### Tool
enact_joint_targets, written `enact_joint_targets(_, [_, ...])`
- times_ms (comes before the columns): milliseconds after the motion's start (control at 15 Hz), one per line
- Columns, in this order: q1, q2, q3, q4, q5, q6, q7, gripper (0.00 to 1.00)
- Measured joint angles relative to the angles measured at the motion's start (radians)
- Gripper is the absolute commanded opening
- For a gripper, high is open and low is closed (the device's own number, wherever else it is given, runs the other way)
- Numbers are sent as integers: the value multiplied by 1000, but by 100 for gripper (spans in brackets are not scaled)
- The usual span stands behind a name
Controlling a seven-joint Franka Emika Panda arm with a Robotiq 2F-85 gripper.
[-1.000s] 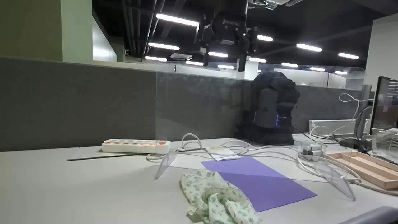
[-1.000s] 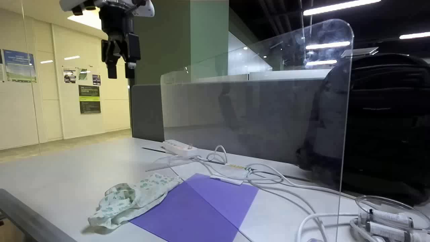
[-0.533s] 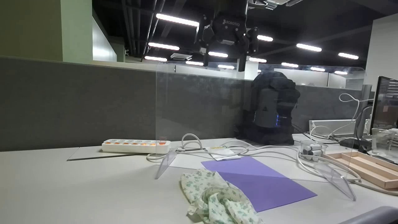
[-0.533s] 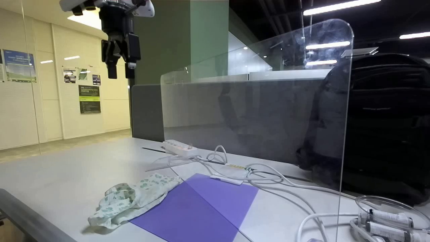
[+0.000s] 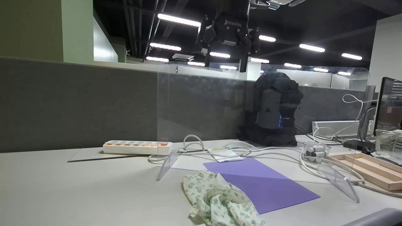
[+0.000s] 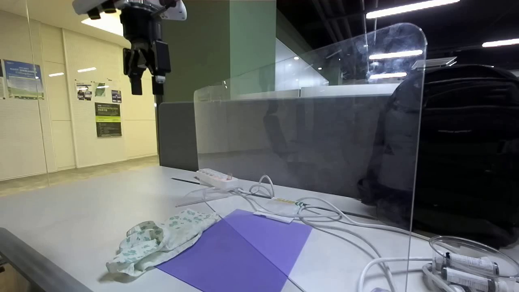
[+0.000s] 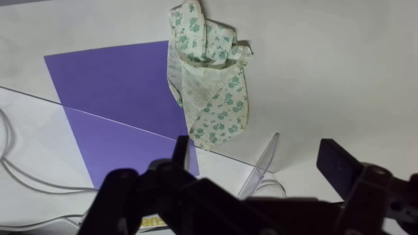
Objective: Hang the cloth on the glass barrier
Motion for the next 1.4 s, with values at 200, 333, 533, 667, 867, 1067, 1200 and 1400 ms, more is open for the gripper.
enact_joint_targets(200, [1,15,14,-26,-2,104,3,100])
enact_joint_targets(333, [1,44,29,-55,-2,170,12,100])
enact_joint_targets(533, [1,124,43,-91,-2,235,32,100])
enact_joint_targets(667, [1,196,43,-105,-10,302,43,100])
enact_joint_targets(867, [-3,318,36,-109,-38,414,50,100])
enact_joint_targets(1067, [1,429,14,-103,-26,434,1,100])
enact_joint_targets(1200, [0,473,-4,-93,-5,423,-43,100])
enact_joint_targets(1400, [5,486,-13,-87,-8,425,-56,100])
